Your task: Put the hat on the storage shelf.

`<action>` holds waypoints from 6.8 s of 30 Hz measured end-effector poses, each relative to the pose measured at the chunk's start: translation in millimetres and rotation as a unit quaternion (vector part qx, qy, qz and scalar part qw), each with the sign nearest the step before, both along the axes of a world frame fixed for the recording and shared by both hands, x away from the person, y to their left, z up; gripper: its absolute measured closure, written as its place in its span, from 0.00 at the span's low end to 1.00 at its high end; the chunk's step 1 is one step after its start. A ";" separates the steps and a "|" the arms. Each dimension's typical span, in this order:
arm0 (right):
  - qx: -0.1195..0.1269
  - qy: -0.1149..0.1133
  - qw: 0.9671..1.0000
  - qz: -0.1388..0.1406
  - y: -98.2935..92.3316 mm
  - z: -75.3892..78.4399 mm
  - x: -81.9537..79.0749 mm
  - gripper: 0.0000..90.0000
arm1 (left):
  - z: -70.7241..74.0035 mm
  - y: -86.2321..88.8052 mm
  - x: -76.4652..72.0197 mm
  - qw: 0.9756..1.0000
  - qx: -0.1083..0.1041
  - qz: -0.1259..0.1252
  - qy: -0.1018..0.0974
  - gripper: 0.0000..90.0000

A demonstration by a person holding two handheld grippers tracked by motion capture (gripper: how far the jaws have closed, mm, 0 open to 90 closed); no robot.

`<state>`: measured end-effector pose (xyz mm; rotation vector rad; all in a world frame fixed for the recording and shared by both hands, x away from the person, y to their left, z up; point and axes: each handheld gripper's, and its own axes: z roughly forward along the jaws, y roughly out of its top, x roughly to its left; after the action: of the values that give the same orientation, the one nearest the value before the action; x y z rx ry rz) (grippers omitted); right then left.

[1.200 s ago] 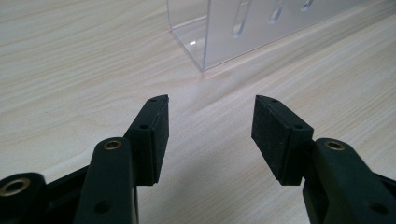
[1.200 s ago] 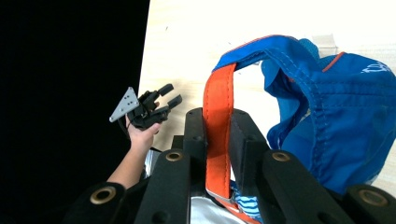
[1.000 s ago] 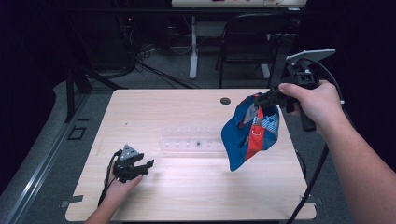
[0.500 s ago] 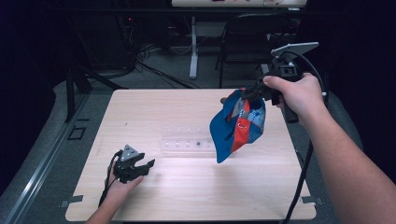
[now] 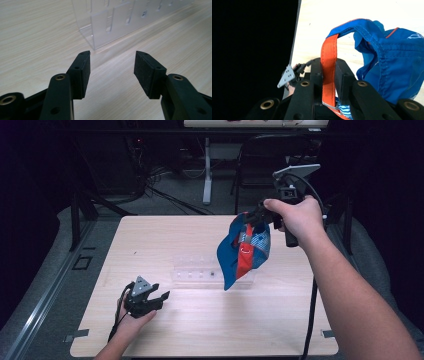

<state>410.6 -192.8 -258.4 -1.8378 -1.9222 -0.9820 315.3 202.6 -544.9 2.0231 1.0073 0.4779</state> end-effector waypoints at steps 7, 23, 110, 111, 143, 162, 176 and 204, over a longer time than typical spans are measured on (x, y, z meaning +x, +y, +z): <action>0.008 -0.011 1.000 -0.006 11.9 -4.5 7.1 0.87 | 10.4 -14.2 -7.8 1.000 -0.009 -0.012 -0.021 0.54; 0.019 -0.023 1.000 -0.007 26.1 -9.1 16.9 0.87 | 29.6 -73.4 -11.0 0.996 -0.026 -0.064 -0.058 0.59; 0.022 -0.021 1.000 -0.006 32.5 -30.0 29.8 0.87 | 39.7 -126.7 20.7 0.993 0.006 -0.094 -0.073 0.96; 0.022 -0.021 1.000 -0.006 32.7 -30.9 30.1 0.87 | 39.6 -126.1 20.9 0.993 0.006 -0.095 -0.072 0.97; 0.015 -0.009 1.000 0.000 33.8 -48.2 36.0 0.87 | 25.3 -118.5 28.5 0.994 -0.002 -0.094 -0.051 0.97; 0.004 0.005 1.000 0.000 26.9 -66.5 44.0 0.86 | 14.7 -115.4 28.8 0.995 -0.019 -0.084 -0.043 0.97; -0.013 -0.005 1.000 -0.016 8.3 -68.0 36.8 0.77 | 15.3 -107.7 23.3 0.997 -0.013 -0.072 -0.035 0.80; -0.128 -0.064 0.990 -0.016 -40.2 -141.8 -30.0 0.59 | 6.4 -63.3 16.1 0.999 -0.025 -0.039 -0.010 0.57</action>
<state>380.7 -233.0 -400.1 -1.9925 -2.1890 -0.9201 331.4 139.3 -538.5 2.0006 0.9172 0.4257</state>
